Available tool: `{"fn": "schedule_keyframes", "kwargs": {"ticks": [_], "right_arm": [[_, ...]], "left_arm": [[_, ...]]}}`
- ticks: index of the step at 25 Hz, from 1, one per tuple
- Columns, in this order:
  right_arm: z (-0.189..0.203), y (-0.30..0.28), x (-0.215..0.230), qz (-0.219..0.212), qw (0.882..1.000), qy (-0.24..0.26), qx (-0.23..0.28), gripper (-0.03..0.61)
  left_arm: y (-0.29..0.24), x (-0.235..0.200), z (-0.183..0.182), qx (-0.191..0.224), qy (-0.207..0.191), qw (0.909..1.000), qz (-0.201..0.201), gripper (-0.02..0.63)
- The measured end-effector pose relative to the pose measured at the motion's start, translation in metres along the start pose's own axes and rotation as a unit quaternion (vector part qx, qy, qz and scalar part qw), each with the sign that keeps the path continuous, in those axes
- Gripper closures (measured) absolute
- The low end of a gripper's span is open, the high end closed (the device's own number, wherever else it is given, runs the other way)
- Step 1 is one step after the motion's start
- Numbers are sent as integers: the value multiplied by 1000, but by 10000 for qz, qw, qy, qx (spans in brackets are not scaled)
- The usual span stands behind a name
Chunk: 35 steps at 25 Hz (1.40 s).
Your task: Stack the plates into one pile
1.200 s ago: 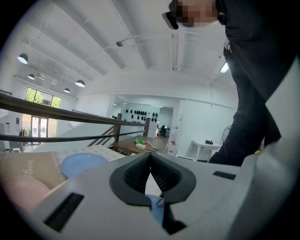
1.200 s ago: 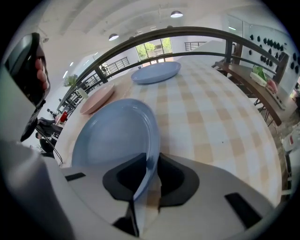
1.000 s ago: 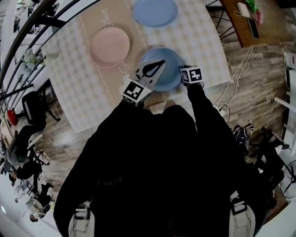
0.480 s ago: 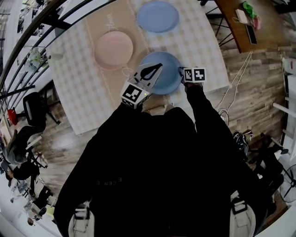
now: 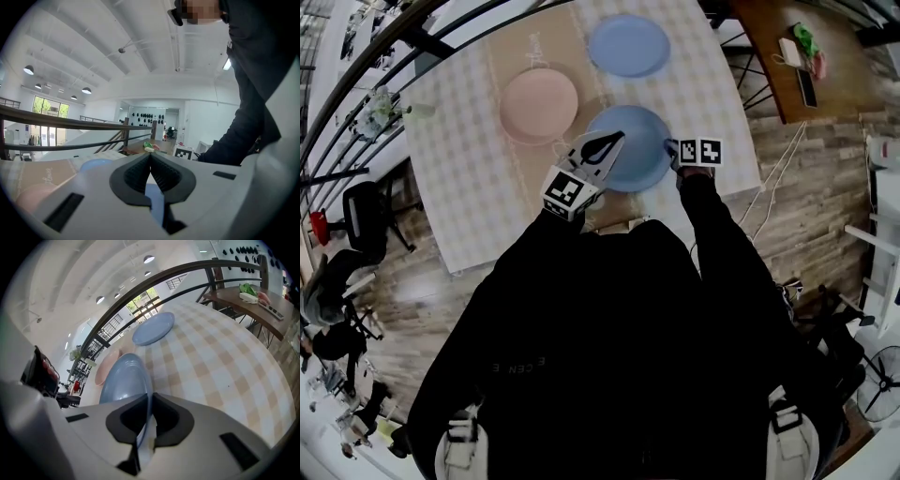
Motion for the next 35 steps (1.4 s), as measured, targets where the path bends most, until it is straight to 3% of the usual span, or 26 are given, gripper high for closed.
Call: {"fn": "schedule_keyframes", "kwargs": {"ticks": [17, 35], "right_arm": [[-44, -4, -38, -349, 9982, -355, 334, 554], [-79, -92, -118, -672, 9967, -428, 124, 554]], "left_arm": [[51, -30, -11, 200, -86, 9987, -463, 594], [116, -94, -4, 283, 47, 9926, -1181, 594]]}}
Point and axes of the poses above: the fingertips, and each gripper's own axes: y backward along the fingers, x to its right, z out of its underside, the point moved 10 cm from there along y, backward along the fingers, and after that the axes turned 3 degrees about -z, right-handed, at the moved point
